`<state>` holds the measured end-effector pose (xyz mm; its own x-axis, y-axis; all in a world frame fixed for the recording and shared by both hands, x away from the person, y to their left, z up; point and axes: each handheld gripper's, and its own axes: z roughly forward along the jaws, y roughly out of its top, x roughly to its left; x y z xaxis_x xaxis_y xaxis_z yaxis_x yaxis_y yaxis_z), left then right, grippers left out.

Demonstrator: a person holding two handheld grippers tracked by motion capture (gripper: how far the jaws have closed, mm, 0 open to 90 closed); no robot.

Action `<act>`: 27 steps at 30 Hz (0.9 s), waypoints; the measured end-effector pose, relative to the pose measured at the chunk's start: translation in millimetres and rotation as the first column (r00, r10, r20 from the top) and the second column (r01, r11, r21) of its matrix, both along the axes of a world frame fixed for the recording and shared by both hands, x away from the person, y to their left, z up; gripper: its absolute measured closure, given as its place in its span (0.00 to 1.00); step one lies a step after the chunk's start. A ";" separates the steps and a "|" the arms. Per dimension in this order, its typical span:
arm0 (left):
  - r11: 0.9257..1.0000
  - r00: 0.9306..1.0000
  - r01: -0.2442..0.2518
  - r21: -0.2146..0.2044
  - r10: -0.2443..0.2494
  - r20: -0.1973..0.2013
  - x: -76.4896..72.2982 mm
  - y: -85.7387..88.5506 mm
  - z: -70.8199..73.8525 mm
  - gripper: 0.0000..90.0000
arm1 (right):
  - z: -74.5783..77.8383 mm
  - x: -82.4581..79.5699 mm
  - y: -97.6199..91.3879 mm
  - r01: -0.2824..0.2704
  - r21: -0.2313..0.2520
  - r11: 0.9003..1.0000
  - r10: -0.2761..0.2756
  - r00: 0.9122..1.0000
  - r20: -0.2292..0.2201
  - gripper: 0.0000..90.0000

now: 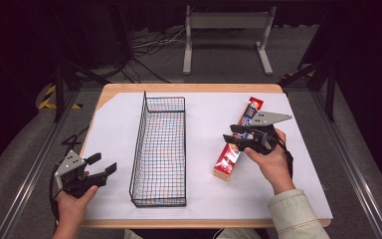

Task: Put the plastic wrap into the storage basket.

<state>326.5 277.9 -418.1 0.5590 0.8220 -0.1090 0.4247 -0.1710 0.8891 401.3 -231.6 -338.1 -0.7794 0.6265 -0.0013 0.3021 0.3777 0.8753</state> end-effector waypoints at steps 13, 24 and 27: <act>1.000 1.000 -0.003 0.003 0.003 -0.002 0.3 0.6 -0.3 0.31 | -15.4 15.8 39.6 -0.084 -0.099 0.992 0.066 0.984 -0.168 0.89; 1.000 1.000 -0.005 -0.001 0.005 -0.007 0.5 1.1 0.2 0.31 | -32.4 22.0 58.9 -0.122 -0.219 0.968 0.067 0.968 -0.240 0.94; 1.000 1.000 -0.005 0.001 0.005 -0.006 0.9 1.4 0.0 0.31 | -37.8 24.7 62.0 -0.134 -0.246 0.960 0.065 0.960 -0.271 0.95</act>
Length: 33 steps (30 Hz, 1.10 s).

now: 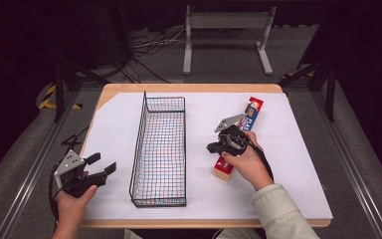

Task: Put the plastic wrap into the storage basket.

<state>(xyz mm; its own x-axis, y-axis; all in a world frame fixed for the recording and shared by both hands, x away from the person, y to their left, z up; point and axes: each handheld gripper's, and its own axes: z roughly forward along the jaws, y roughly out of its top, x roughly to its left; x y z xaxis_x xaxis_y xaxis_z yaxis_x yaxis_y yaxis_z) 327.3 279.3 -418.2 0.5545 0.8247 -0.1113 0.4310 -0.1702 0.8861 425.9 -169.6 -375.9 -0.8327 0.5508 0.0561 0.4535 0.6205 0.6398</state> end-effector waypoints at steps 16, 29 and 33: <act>1.000 1.000 -0.005 -0.004 0.005 -0.003 0.8 0.6 -0.9 0.31 | -19.2 5.9 15.1 -0.058 -0.147 0.987 0.045 0.995 -0.092 0.95; 1.000 1.000 -0.009 -0.002 0.009 0.000 -0.4 0.8 0.5 0.32 | -28.5 3.5 27.7 -0.116 -0.252 0.961 0.067 0.979 -0.193 1.00; 1.000 1.000 -0.008 -0.001 0.008 -0.001 -0.5 0.6 0.4 0.32 | -27.4 1.3 30.8 -0.125 -0.292 0.948 0.066 0.977 -0.204 1.00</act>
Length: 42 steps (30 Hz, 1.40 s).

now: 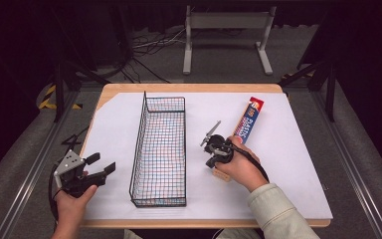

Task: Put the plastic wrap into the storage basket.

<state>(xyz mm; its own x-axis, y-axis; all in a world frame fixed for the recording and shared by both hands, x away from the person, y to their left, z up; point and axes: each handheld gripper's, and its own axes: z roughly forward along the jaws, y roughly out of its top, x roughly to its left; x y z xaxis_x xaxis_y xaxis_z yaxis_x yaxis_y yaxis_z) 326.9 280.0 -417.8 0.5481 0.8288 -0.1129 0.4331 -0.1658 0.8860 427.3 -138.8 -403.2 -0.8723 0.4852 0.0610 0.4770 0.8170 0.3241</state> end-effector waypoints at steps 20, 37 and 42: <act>1.000 1.000 -0.009 -0.007 0.009 0.003 -0.9 1.7 0.5 0.32 | 10.6 -13.1 -29.4 0.024 -0.061 0.998 -0.029 0.995 -0.092 1.00; 1.000 1.000 -0.003 -0.006 0.003 0.002 1.2 -0.7 0.6 0.32 | 10.1 -29.4 -70.8 0.094 -0.133 0.987 -0.112 0.985 -0.134 1.00; 1.000 1.000 0.005 -0.003 -0.005 -0.003 4.1 -2.6 -0.2 0.32 | 11.2 -35.4 -92.9 0.147 -0.143 0.979 -0.167 0.976 -0.137 1.00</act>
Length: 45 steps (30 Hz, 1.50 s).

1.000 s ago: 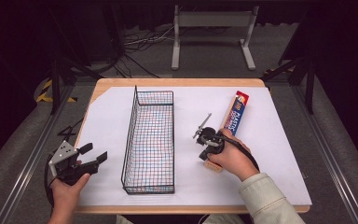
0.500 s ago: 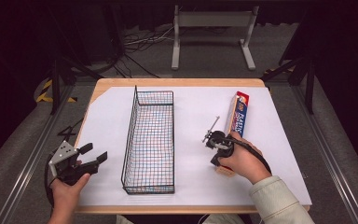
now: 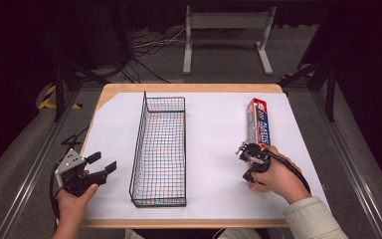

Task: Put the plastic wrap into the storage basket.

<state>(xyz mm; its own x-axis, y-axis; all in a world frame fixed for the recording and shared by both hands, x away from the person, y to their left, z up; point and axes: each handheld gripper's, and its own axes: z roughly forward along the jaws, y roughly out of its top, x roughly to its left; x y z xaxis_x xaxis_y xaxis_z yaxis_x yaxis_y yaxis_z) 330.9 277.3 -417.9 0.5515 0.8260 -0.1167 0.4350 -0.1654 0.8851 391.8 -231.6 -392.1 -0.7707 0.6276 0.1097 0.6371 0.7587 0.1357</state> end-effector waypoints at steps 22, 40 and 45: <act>1.000 1.000 0.017 -0.005 -0.017 -0.001 10.9 -10.2 0.4 0.32 | 6.9 -19.8 -84.6 0.197 -0.014 0.980 -0.196 0.979 0.047 1.00; 1.000 1.000 0.002 -0.005 -0.002 -0.008 7.4 -5.5 -1.0 0.31 | 24.6 -30.2 -81.3 0.048 0.325 0.944 -0.129 0.965 0.230 0.79; 1.000 1.000 -0.003 -0.010 0.003 -0.005 6.1 -4.4 -0.9 0.31 | 38.7 -35.4 -81.9 0.031 0.429 0.903 -0.186 0.927 0.326 0.71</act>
